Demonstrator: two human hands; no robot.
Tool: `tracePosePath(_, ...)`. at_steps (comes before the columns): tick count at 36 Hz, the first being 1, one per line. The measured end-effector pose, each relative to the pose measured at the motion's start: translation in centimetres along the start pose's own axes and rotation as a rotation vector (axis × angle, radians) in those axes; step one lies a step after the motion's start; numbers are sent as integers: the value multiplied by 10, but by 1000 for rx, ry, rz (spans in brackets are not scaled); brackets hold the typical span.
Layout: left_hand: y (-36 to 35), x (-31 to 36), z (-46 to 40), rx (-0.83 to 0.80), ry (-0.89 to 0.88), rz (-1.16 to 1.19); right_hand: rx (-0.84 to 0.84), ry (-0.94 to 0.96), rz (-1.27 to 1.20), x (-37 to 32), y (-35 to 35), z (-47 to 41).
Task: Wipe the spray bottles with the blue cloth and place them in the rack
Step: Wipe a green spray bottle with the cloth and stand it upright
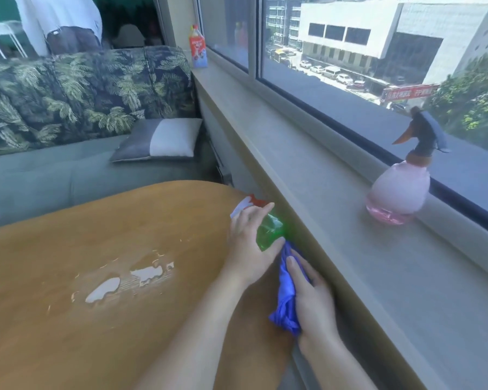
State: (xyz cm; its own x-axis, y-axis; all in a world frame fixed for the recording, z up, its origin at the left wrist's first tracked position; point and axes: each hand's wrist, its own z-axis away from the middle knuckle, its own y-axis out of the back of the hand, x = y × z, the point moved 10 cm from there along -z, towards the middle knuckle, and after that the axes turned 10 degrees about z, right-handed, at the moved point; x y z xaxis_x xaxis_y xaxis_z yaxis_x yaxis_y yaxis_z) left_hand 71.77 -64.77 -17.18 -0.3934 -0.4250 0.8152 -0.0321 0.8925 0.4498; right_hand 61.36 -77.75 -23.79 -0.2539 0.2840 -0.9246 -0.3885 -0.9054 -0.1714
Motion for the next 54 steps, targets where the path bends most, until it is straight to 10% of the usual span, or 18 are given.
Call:
tracePosePath(30,43,-33,43,132,318,3,-19,86,109,2,-7,23)
tracePosePath(42,116,-5,167,554,478,1027,-203,138,228,2,-59,84)
tracePosePath(54,196,-1,264,537,322,917,-466,229,327,18,-129,179)
